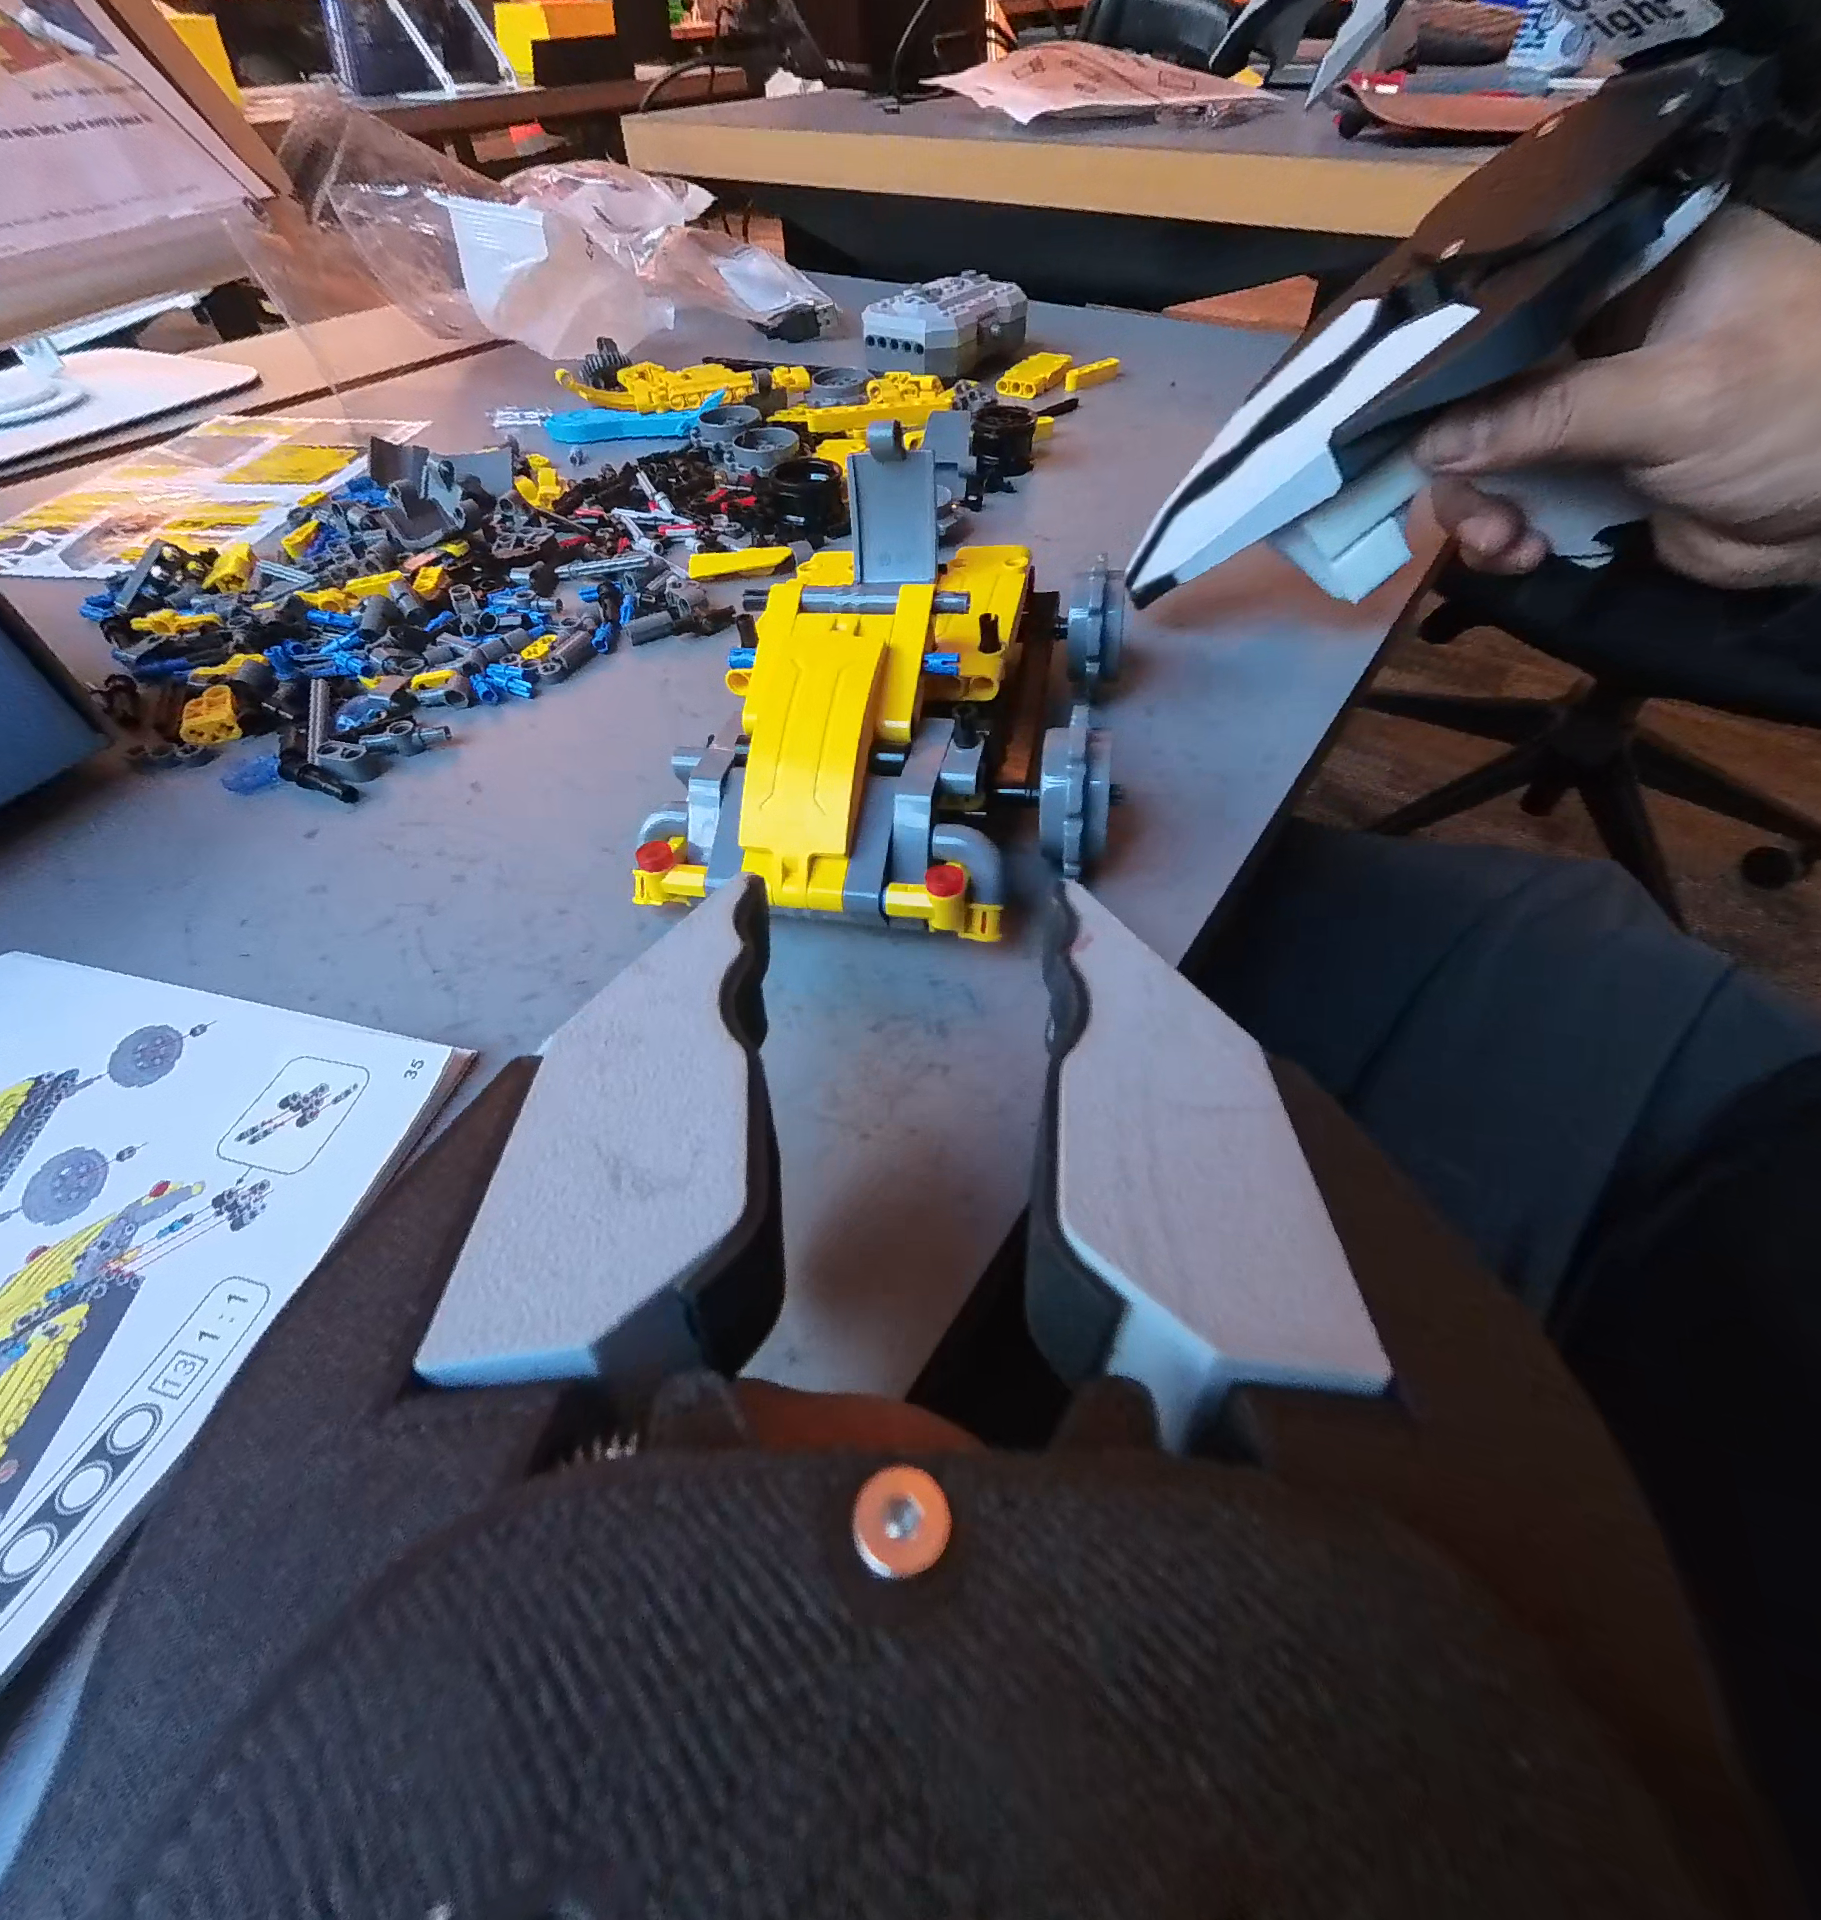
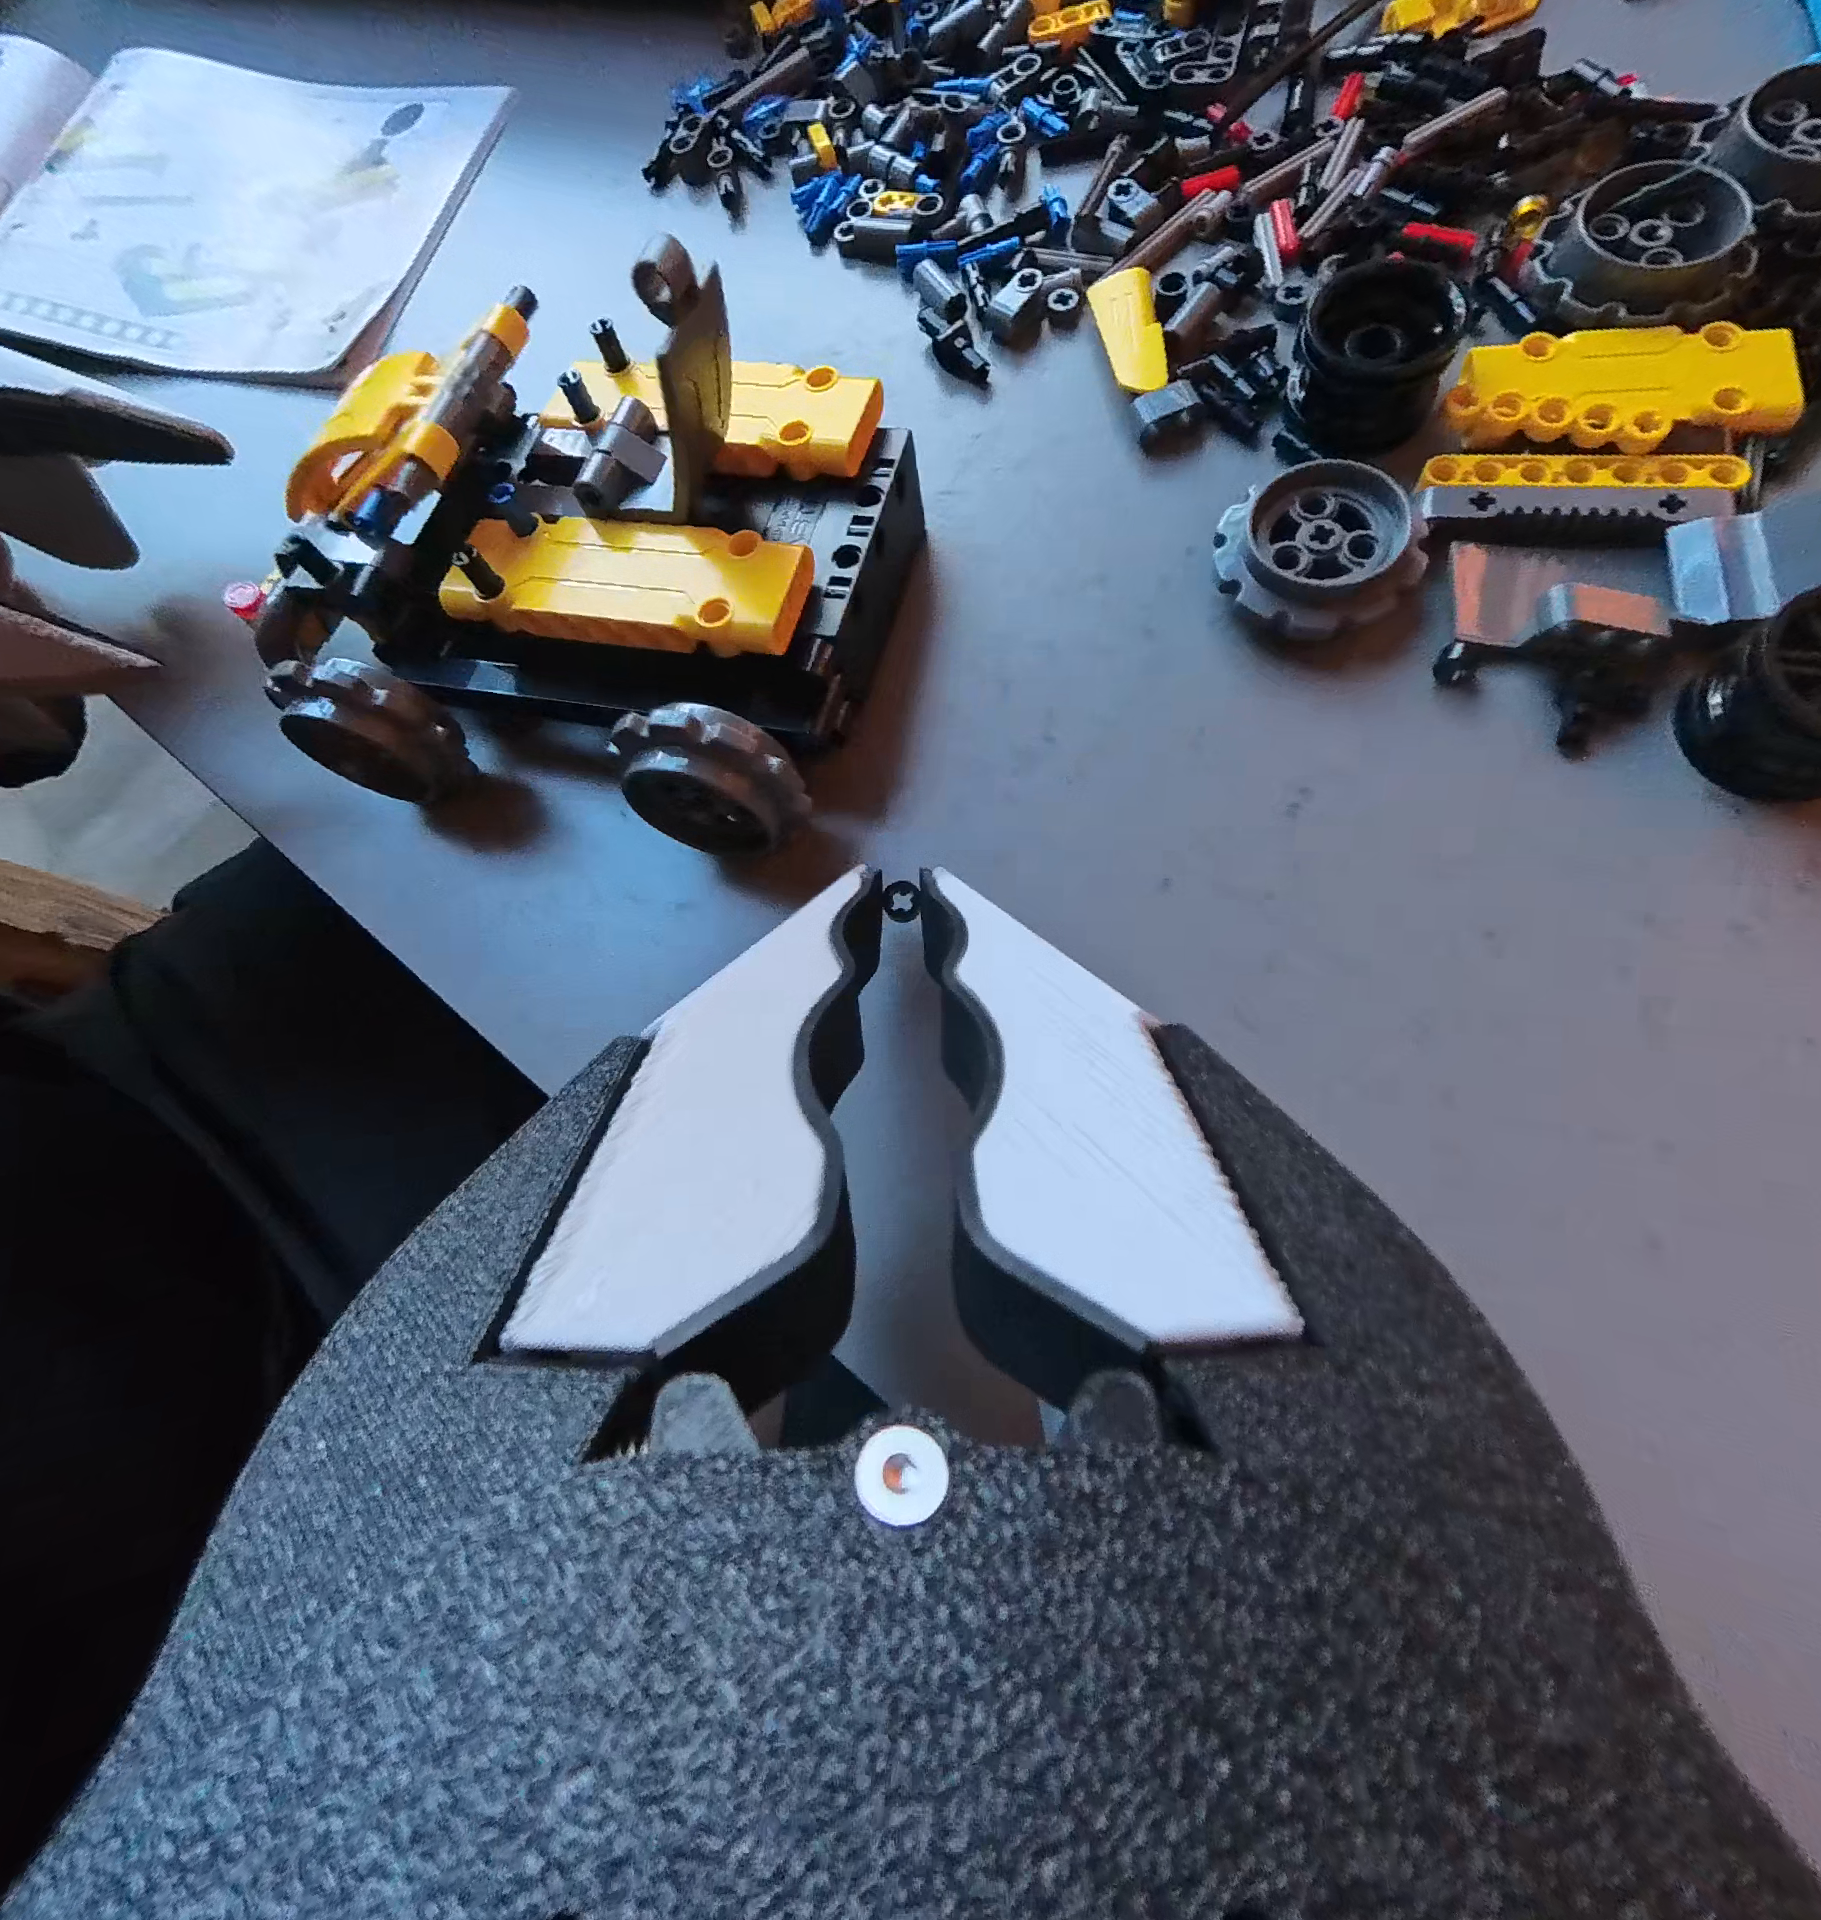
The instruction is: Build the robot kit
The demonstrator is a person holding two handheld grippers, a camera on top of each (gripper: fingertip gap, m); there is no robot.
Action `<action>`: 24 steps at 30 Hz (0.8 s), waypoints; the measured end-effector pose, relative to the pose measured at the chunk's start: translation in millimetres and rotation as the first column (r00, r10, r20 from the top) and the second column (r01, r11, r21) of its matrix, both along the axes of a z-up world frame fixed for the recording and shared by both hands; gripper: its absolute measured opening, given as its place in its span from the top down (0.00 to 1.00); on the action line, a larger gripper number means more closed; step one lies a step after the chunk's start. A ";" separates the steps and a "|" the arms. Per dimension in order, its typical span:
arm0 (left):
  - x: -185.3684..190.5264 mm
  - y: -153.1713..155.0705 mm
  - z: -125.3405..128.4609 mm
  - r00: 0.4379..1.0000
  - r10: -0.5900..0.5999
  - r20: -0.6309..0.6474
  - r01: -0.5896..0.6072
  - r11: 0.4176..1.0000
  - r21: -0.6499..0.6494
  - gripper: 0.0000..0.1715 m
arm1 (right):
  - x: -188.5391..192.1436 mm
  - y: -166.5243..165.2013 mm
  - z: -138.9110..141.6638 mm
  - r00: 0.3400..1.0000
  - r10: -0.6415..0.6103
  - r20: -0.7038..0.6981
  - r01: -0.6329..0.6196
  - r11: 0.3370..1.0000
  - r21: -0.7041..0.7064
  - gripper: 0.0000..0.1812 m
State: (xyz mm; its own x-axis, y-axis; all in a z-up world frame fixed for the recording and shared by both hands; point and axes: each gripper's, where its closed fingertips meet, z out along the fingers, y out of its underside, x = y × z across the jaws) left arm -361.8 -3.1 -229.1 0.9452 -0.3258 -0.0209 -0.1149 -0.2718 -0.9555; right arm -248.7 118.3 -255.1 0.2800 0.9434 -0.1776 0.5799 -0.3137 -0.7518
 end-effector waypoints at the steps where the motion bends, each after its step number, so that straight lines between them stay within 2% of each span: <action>1: 0.0 0.1 -0.1 1.000 0.001 -0.002 -0.001 1.000 -0.001 0.71 | -1.3 -1.0 1.4 1.000 0.004 -0.005 -0.004 1.000 0.001 0.96; 18: -1.8 1.7 0.6 1.000 0.023 -0.012 -0.023 1.000 0.008 0.71 | -16.0 -41.4 38.3 0.983 0.111 -0.146 -0.108 0.994 0.028 0.96; 24: -0.2 1.2 1.5 1.000 0.013 -0.013 -0.013 1.000 0.015 0.75 | -23.5 -64.9 35.6 0.969 0.165 -0.182 -0.172 0.985 -0.027 0.96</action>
State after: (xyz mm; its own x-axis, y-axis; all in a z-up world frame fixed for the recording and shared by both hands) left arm -362.1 -1.9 -227.6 0.9491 -0.3127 -0.0380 -0.1236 -0.2587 -0.9580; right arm -272.2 53.4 -219.5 0.0777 0.9648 -0.2513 0.4848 -0.2568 -0.8361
